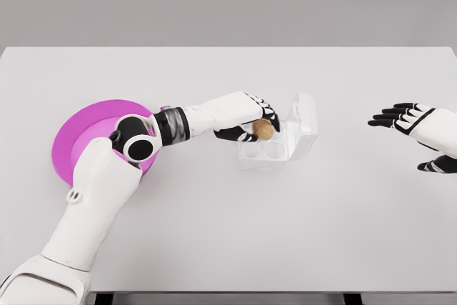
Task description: Pack egg into the box and close the box lid
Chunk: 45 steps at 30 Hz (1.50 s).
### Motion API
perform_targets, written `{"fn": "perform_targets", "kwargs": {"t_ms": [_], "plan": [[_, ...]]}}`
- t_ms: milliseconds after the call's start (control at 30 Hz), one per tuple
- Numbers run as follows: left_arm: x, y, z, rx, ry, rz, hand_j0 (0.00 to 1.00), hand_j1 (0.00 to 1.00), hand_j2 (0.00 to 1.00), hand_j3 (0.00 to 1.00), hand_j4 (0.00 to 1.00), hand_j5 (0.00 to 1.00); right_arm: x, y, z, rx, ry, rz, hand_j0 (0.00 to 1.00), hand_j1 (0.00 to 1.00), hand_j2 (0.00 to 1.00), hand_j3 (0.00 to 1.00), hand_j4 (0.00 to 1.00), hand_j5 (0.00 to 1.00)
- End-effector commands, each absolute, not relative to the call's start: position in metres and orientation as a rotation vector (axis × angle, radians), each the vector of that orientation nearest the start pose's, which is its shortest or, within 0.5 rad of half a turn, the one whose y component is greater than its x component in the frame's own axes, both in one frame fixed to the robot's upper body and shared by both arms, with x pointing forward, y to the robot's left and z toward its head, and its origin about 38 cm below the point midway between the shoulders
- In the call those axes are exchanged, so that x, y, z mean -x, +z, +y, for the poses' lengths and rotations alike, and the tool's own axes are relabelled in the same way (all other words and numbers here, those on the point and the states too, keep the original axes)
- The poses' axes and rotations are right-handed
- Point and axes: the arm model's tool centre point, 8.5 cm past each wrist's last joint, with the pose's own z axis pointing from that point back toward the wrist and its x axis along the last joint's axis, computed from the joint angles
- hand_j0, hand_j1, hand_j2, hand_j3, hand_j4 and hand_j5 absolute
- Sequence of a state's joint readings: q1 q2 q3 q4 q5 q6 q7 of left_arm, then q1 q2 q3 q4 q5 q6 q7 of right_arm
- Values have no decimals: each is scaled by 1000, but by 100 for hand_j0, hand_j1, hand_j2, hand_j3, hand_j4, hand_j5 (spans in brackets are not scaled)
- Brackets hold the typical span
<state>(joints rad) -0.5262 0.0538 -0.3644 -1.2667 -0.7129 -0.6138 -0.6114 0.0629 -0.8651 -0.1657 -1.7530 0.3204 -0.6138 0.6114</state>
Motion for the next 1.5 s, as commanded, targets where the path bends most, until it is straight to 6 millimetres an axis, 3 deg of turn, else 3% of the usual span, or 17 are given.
{"fn": "perform_targets", "kwargs": {"t_ms": [0,33,367,700,900,1000,1167,1267,1433,1467], "plan": [[-445,150,78,-73,-1856,-1747,83,83,83,83,83,83,-324,226,-398,519,1831,-1432,100,100,100,100,100,100],[-445,149,79,-74,-1857,-1745,87,87,87,87,87,87,-324,226,-398,519,1831,-1432,100,100,100,100,100,100],[-446,153,85,-91,-1856,-1748,94,94,94,94,94,94,-323,226,-399,520,1831,-1432,100,100,100,100,100,100],[-447,152,87,-87,-1845,-1749,96,96,96,96,96,96,-324,234,-404,554,1816,-1442,100,100,100,100,100,100],[-448,154,89,-87,-1832,-1755,96,96,96,96,96,96,-323,226,-407,536,1807,-1420,100,100,100,100,100,100],[-450,163,93,-65,-1774,-1806,97,97,97,97,97,97,-322,225,-407,533,1806,-1419,100,100,100,100,100,100],[-449,182,117,14,-1659,-1903,100,100,100,100,100,100,-321,223,-408,525,1804,-1413,100,100,100,100,100,100],[-445,204,138,143,-1497,-2027,100,100,100,100,100,100,-320,220,-408,520,1806,-1404,100,100,100,100,100,100],[-407,256,201,523,-1122,-2265,100,100,100,100,100,100,-320,217,-408,522,1813,-1393,100,100,100,100,100,100],[-398,256,219,575,-1055,-2261,100,100,100,100,100,100,-321,217,-411,533,1820,-1375,100,100,100,100,100,100]]}}
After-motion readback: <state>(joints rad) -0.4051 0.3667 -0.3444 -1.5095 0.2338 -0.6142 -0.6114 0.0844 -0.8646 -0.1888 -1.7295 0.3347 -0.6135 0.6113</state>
